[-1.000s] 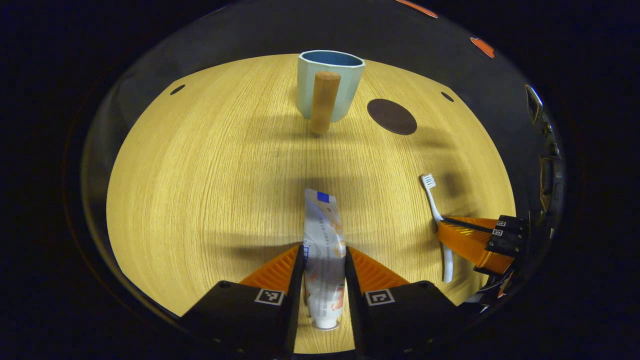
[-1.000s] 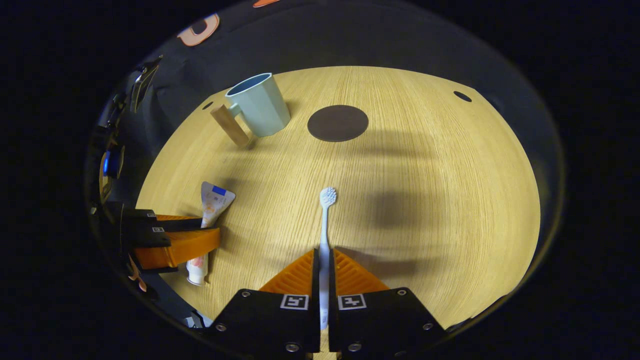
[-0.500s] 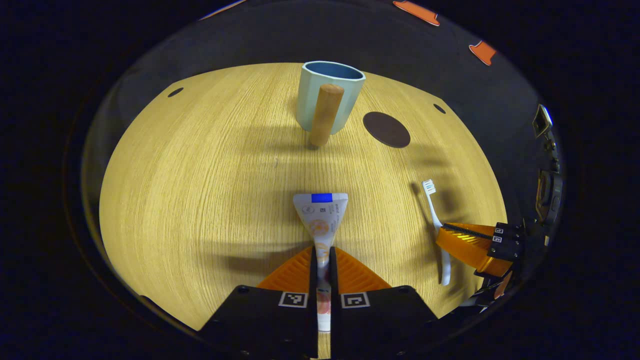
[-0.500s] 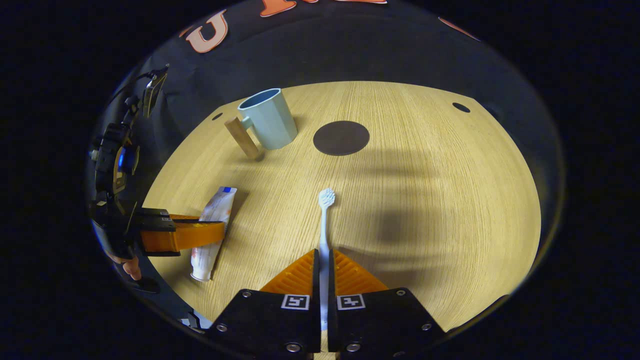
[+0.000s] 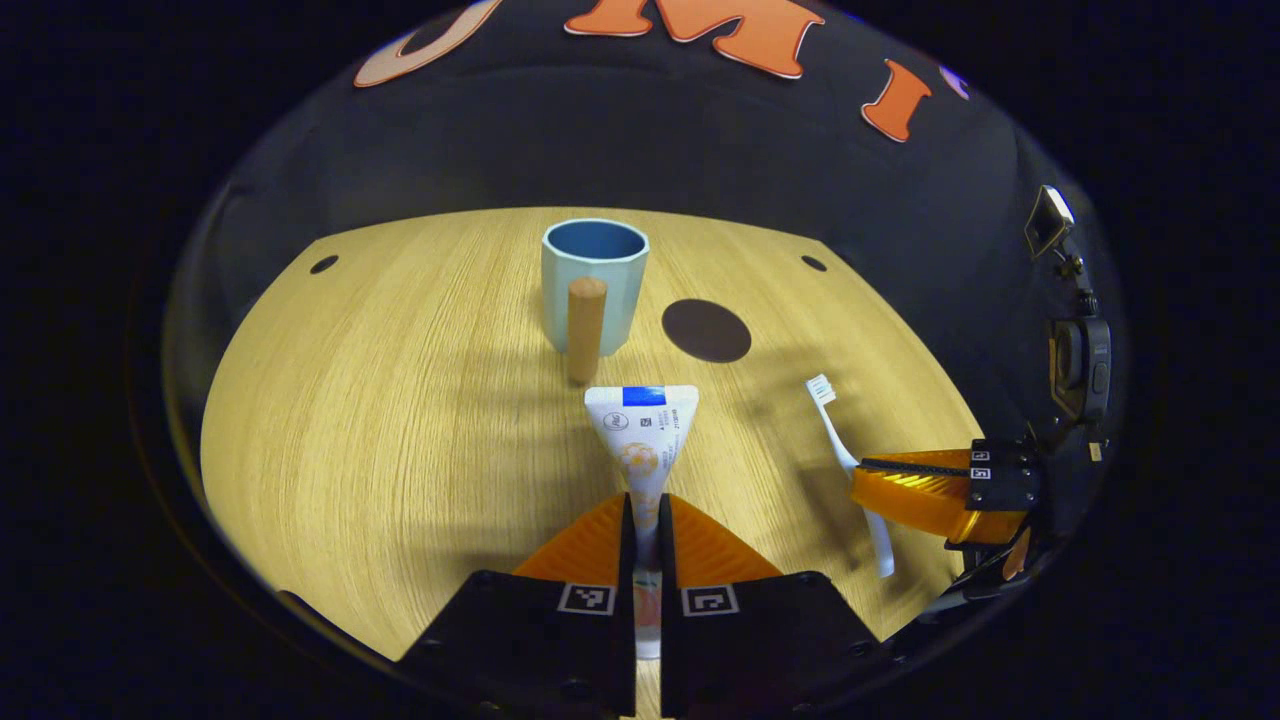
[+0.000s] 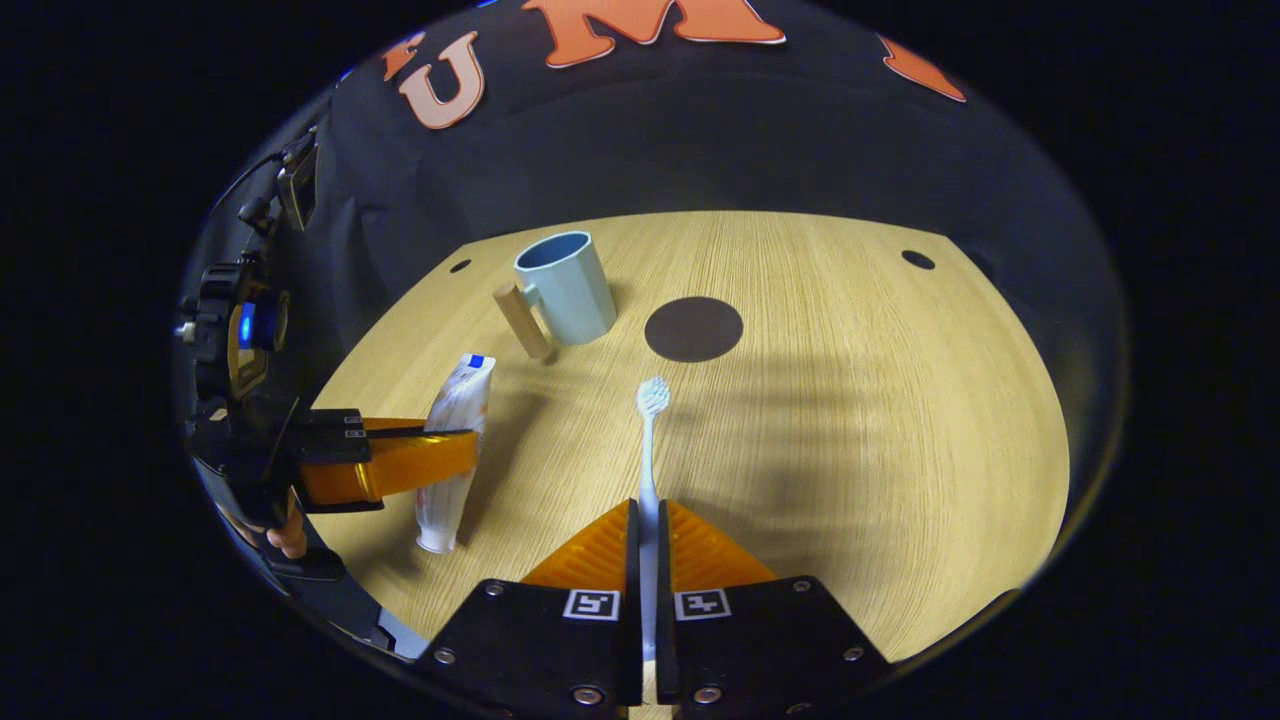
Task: Put the toothbrush and toothpaste on the desktop into the cup, then pick up the cup and place it on the coaster on the desktop.
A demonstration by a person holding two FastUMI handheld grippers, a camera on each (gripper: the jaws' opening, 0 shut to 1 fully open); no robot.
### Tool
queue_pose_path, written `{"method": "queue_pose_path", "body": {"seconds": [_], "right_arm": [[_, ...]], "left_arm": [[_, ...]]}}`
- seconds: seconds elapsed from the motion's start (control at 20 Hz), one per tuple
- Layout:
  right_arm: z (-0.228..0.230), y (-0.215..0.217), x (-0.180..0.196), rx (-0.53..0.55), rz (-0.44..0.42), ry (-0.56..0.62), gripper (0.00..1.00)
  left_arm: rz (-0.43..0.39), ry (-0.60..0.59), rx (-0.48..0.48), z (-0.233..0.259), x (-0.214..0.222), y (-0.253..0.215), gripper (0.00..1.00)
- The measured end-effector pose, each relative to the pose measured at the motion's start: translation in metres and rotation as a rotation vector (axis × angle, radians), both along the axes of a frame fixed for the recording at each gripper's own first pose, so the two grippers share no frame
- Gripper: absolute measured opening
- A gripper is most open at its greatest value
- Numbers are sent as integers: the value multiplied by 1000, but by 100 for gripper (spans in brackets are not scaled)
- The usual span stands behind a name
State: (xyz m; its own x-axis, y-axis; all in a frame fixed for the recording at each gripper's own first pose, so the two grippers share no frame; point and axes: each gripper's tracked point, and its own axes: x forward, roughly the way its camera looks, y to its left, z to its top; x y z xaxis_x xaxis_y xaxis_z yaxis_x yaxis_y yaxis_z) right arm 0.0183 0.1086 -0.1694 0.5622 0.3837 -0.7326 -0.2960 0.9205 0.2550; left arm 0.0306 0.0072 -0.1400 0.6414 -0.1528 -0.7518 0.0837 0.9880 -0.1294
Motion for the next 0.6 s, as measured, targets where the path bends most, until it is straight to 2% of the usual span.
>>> {"method": "queue_pose_path", "body": {"seconds": [0.25, 0.6], "right_arm": [[41, -10, 6, 47, -28, -124, 6], [69, -13, 21, 93, -73, -222, 6]], "left_arm": [[6, -199, 32, 30, 22, 21, 9], [9, -371, 9, 74, 32, 31, 9]]}}
